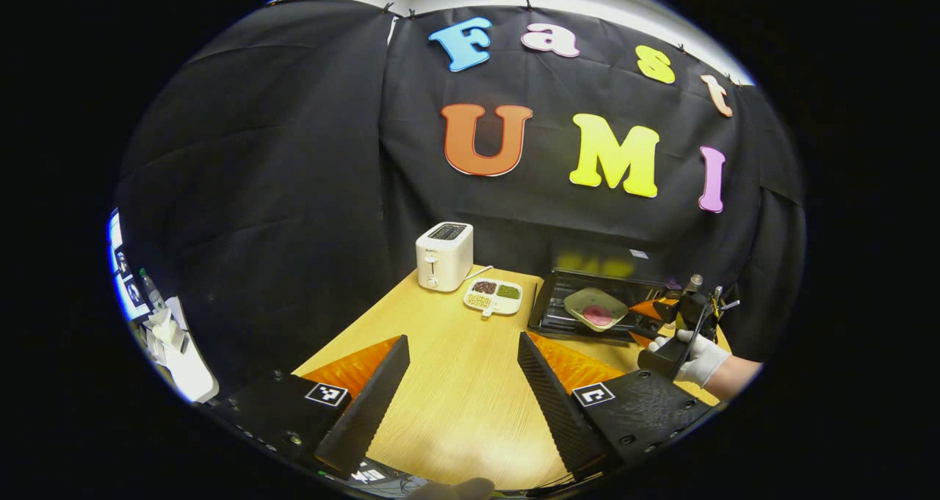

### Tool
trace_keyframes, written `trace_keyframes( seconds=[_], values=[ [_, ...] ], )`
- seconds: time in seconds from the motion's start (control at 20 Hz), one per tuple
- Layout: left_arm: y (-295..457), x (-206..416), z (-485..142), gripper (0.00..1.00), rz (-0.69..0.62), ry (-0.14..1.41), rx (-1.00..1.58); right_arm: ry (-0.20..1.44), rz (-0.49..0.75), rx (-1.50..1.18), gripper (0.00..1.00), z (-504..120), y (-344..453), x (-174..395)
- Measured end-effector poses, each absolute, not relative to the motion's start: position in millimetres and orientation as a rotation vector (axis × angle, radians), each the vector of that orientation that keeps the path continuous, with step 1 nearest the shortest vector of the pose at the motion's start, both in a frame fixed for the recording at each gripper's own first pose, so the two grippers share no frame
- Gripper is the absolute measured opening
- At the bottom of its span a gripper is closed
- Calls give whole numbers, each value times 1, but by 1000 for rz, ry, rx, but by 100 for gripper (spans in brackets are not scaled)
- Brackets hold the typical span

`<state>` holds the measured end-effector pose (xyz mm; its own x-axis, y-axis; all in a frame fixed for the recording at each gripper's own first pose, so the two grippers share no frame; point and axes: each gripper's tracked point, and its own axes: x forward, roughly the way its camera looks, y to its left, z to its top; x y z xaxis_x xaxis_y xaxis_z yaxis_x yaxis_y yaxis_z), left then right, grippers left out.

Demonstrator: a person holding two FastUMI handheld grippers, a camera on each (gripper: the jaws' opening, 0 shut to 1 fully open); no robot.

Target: Open the electric oven with the left hand, put the food in, and close the electric oven.

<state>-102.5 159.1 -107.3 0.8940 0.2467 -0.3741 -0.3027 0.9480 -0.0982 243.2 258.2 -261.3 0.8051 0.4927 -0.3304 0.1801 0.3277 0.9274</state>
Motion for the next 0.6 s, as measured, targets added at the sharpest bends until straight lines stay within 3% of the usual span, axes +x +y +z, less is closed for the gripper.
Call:
trace_keyframes(
  seconds=[0.05,0.4,0.6],
  values=[
    [158,-105,-106,95,273,360,-149,643,233,1234,80,-258,255,232],
    [125,-115,-115,95,154,329,-101,543,298,845,99,-216,193,155],
    [82,-103,-121,95,82,327,-85,467,292,540,94,-190,132,116]
  ],
)
